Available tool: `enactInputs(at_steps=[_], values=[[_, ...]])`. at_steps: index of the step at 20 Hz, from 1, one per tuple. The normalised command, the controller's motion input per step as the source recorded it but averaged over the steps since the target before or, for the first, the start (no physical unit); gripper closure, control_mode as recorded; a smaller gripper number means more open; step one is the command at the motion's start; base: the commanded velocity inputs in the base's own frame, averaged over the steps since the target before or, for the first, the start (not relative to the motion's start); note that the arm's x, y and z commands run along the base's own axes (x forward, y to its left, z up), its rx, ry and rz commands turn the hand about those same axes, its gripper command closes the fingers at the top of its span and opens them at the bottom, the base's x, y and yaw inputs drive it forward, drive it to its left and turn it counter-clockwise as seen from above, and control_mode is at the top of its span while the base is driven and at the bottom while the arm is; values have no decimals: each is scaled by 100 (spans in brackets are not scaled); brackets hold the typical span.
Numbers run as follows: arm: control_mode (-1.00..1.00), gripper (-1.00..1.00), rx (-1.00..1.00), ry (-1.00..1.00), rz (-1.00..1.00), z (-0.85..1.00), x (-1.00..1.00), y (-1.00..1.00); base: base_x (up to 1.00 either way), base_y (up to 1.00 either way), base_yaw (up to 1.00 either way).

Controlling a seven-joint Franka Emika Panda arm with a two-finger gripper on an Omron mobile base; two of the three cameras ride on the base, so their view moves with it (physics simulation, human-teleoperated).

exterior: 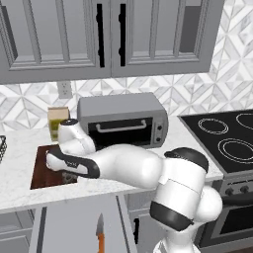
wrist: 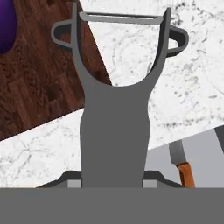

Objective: Place the appropriate cutting tool for cutting the eggplant skin on the cutting board.

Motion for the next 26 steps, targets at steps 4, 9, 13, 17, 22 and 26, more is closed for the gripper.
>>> enactInputs(at_steps=[4,9,13,17,22,26], values=[[-100,100,-2,0,0,-31,39,34,0,0,0],[-100,100,0,0,0,-24,47,17,0,0,0],[-100,100,0,0,0,-14,34,9,0,0,0],[-100,100,0,0,0,-27,14,14,0,0,0],[-100,100,0,0,0,-15,16,16,0,0,0],[-100,100,0,0,0,-19,12,16,0,0,0]])
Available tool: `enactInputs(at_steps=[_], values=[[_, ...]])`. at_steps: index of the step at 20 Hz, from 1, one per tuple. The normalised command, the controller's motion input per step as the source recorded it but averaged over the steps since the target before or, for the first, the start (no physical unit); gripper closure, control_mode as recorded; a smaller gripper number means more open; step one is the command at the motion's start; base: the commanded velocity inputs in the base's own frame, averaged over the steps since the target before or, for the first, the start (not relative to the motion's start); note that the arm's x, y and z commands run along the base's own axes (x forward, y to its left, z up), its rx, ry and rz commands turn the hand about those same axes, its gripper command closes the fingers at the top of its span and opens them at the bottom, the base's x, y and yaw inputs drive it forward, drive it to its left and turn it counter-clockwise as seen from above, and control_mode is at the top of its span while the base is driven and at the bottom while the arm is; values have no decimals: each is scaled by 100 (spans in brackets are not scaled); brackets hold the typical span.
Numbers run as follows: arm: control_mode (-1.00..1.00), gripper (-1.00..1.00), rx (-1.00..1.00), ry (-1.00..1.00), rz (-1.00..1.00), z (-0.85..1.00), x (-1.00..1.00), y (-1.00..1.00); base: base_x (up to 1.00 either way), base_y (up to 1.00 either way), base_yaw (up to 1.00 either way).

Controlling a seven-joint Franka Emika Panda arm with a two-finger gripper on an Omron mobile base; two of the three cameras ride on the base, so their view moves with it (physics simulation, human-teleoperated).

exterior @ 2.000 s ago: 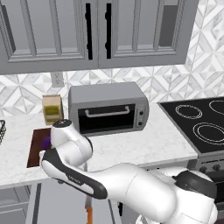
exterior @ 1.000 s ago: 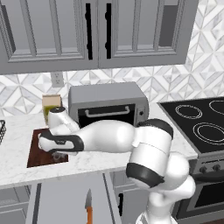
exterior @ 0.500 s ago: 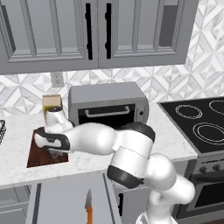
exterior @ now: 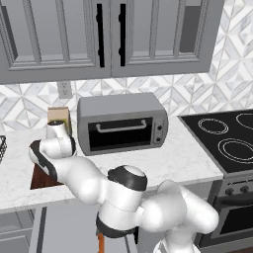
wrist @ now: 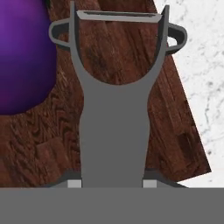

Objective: Place the appropriate cutting tool for cutting the eggplant skin on the cutting board.

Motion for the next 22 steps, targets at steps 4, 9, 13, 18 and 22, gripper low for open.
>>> enactInputs(at_steps=[4,9,13,18,22], values=[[-100,-100,0,0,0,-33,0,11,0,0,0],[-100,-100,0,0,0,-30,0,0,0,0,0],[-100,-100,0,-1,0,-2,0,0,0,0,0],[-100,-100,4,-1,0,26,-7,0,0,0,0],[-100,-100,7,-6,0,81,-52,-12,0,0,0]])
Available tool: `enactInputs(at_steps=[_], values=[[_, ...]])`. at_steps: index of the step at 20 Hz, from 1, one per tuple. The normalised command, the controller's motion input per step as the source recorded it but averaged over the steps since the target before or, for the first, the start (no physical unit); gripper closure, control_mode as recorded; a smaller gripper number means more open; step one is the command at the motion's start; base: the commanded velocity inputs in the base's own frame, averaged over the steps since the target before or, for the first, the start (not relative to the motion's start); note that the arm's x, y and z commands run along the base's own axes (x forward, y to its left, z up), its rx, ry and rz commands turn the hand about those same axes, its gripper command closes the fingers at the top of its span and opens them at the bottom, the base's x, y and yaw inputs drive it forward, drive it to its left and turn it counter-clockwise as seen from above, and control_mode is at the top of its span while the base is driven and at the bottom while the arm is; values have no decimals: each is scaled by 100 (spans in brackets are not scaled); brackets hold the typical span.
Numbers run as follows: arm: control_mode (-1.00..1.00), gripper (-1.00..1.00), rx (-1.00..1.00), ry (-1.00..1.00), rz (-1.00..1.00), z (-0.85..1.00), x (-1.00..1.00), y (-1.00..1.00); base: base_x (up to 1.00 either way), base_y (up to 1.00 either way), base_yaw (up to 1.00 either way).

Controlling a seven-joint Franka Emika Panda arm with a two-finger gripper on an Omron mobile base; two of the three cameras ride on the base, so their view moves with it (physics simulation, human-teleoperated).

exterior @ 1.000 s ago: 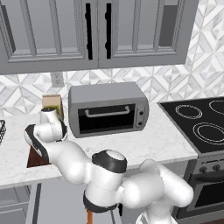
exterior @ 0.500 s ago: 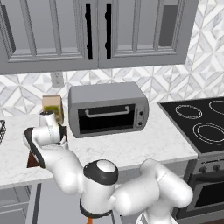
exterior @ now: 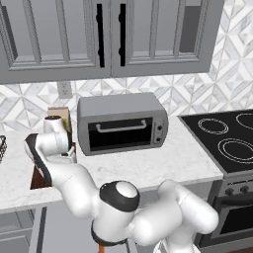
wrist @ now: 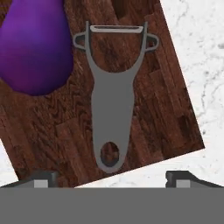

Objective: Place the appropriate cutting tool for cutting the eggplant skin on the cutting board.

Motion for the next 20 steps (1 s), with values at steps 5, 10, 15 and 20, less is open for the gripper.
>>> enactInputs(at_steps=[5,10,15,20], values=[[-100,-100,3,-17,8,58,-100,-91,0,0,0],[-100,-100,7,-15,7,43,-100,-100,0,0,0],[-100,-100,7,-6,3,61,-100,-100,0,0,0],[-100,-100,5,-11,5,63,-100,-100,0,0,0]])
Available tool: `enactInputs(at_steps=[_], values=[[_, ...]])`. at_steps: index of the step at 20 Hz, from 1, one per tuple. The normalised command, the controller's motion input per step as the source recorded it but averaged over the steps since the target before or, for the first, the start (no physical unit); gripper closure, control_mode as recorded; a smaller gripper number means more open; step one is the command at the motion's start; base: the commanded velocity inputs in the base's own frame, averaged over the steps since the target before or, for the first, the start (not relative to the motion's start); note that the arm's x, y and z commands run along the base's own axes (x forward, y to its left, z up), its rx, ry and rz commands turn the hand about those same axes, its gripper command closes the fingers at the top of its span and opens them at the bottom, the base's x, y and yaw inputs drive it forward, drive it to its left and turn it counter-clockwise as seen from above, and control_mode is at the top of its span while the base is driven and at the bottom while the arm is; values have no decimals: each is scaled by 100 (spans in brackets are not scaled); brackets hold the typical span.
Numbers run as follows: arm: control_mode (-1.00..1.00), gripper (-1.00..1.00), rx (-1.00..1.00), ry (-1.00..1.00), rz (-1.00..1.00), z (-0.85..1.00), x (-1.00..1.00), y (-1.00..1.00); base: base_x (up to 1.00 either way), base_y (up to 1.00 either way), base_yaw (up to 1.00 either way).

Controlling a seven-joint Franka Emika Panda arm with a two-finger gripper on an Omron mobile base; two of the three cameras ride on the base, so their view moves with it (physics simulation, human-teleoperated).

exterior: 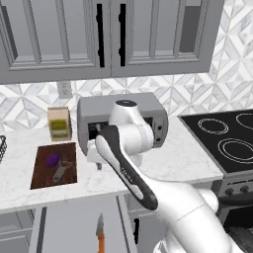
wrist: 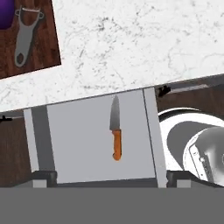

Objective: Place the appropriate cutting tool for cutting the eggplant skin on the cutting board.

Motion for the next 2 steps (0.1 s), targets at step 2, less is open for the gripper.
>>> enactInputs(at_steps=[2], values=[[-100,-100,0,-9,5,64,-100,-100,0,0,0]])
